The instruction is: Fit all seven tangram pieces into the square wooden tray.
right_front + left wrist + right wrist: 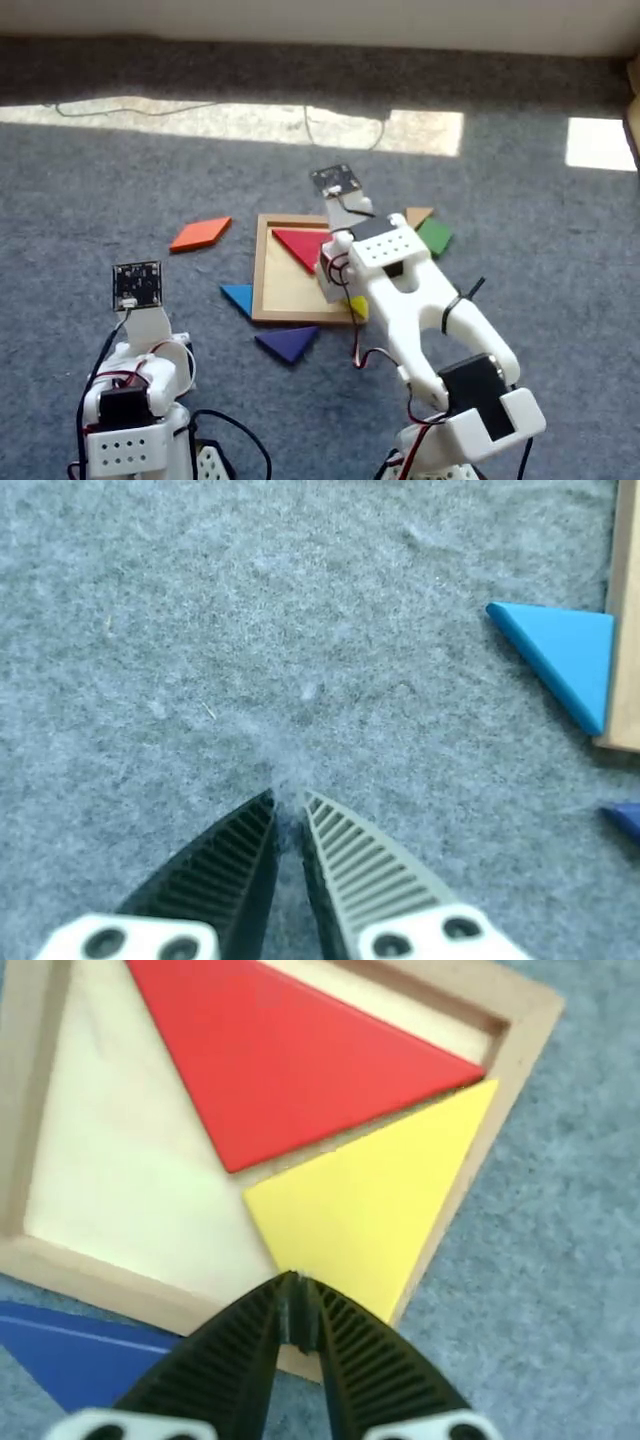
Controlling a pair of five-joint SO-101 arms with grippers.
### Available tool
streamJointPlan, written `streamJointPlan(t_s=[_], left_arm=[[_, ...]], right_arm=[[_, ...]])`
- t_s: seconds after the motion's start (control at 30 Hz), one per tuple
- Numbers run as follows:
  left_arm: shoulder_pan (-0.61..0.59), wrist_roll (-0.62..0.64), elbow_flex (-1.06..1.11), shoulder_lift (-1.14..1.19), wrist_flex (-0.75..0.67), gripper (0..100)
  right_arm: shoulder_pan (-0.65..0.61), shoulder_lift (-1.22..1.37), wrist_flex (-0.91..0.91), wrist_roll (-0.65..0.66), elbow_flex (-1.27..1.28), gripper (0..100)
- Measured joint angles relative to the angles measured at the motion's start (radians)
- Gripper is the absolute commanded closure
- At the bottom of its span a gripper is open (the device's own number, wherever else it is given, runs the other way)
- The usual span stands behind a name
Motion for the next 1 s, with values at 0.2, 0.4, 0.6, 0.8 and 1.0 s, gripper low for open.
streamJointPlan(t_s=[0.2,0.4,0.6,0.8,1.0], left_arm=[[0.0,0.0,0.0,0.0,0.0,99],[0.0,0.0,0.0,0.0,0.0,99],[0.0,0.0,0.0,0.0,0.0,99],[0.0,0.0,0.0,0.0,0.0,99],[0.0,0.0,0.0,0.0,0.0,99]], right_arm=[[-0.006,0.003,-0.083,0.002,0.006,99.4],[-0.006,0.005,-0.146,0.0,0.009,99.4],[-0.006,0.005,-0.149,0.0,0.009,99.4],[-0.006,-0.015,-0.121,0.0,0.009,99.4],[-0.006,-0.209,-0.095,0.0,0.029,99.4]])
